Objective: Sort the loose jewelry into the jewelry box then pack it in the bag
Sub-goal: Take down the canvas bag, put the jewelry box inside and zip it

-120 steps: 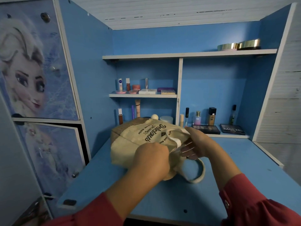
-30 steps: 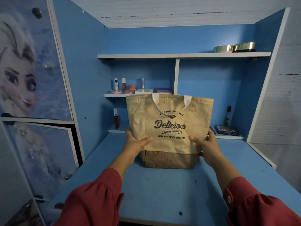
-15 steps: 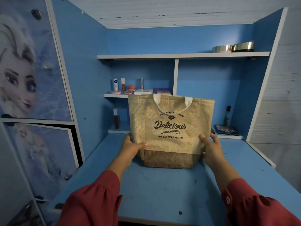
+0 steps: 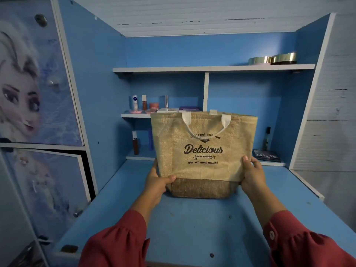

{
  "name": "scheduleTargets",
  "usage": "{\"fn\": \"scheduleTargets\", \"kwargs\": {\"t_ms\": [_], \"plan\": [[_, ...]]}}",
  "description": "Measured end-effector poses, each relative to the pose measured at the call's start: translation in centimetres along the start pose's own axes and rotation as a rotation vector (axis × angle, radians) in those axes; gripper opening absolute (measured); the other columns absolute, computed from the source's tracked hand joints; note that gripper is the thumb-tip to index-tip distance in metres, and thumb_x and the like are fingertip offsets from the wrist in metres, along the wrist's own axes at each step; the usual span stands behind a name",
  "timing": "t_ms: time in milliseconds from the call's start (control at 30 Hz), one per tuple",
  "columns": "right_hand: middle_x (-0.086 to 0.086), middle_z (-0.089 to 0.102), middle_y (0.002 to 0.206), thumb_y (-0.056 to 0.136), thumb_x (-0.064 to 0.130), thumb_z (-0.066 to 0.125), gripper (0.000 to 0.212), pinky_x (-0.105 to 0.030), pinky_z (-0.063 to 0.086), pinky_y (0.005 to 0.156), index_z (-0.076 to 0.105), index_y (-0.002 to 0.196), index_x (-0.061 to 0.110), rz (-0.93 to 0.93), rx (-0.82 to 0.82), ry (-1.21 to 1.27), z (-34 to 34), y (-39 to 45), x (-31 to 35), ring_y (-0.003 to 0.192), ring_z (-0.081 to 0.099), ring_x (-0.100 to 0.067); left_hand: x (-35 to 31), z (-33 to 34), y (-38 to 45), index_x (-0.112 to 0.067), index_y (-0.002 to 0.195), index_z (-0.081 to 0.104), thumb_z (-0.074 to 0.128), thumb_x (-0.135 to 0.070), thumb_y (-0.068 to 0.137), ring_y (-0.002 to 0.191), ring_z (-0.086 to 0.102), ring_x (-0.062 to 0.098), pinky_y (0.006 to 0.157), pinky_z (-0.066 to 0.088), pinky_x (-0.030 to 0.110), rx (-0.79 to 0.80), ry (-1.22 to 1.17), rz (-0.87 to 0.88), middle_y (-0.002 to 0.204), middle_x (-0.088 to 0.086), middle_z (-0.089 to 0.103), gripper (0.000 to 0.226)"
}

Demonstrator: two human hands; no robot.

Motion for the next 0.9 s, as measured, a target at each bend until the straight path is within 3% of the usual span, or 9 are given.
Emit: {"fn": "scheduleTargets", "kwargs": {"t_ms": [100,233,400,633,900], "plan": [[-0.004,0.061,0.103,0.097,0.025,0.053,0.001,-0.043,0.051,0.075,0.054,0.097,0.025,-0.017,0.073,-0.027,-0.4,0.0,0.6,0.086,0.061,-0.021,0.4,0.3,0.2,-0.028,0.148,0.027,0.073,0.012,0.072,0.112,0.057,0.020,0.095,0.050,0.043,0.004,-0.019,0.002,0.124,0.003,0.058,0.098],[0.001,0.061,0.111,0.097,0.022,0.052,0.024,-0.046,0.052,0.079,0.054,0.118,0.033,0.022,0.218,-0.095,-0.6,-0.1,0.9,0.094,0.061,-0.027,0.5,0.3,0.2,-0.022,0.141,0.038,0.072,0.010,0.074,0.104,0.060,0.017,0.080,0.054,0.034,0.031,0.007,-0.014,0.115,0.001,0.062,0.082],[0.000,0.063,0.103,0.100,0.017,0.045,0.016,-0.045,0.048,0.089,0.058,0.097,0.026,-0.028,0.224,0.094,0.2,-0.1,1.3,0.095,0.061,-0.019,0.3,0.7,0.0,-0.016,0.124,0.051,0.069,0.009,0.078,0.100,0.064,0.019,0.086,0.054,0.038,0.009,-0.001,0.059,0.109,0.005,0.066,0.055],[-0.001,0.063,0.106,0.101,0.016,0.041,0.018,-0.046,0.047,0.088,0.055,0.103,0.027,-0.026,0.252,0.179,0.3,0.2,0.6,0.098,0.060,-0.021,-0.3,0.1,0.0,-0.010,0.099,0.066,0.065,0.010,0.081,0.090,0.068,0.024,0.080,0.055,0.038,-0.057,-0.066,0.118,0.092,0.009,0.072,0.027],[-0.002,0.061,0.100,0.100,0.014,0.039,0.019,-0.048,0.045,0.085,0.052,0.092,0.024,-0.038,0.302,0.180,1.5,-0.1,1.0,0.095,0.058,-0.023,-1.1,-0.3,-0.4,-0.020,0.095,0.065,0.064,0.009,0.083,0.089,0.068,0.014,0.079,0.053,0.027,-0.060,0.019,0.197,0.093,0.000,0.072,0.032]]}}
Point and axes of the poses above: each hand's wrist, its own y-axis towards the middle knuckle, its own z-axis out of the palm, x = y × z, the point moved 7 cm from there along y, towards the middle knuckle
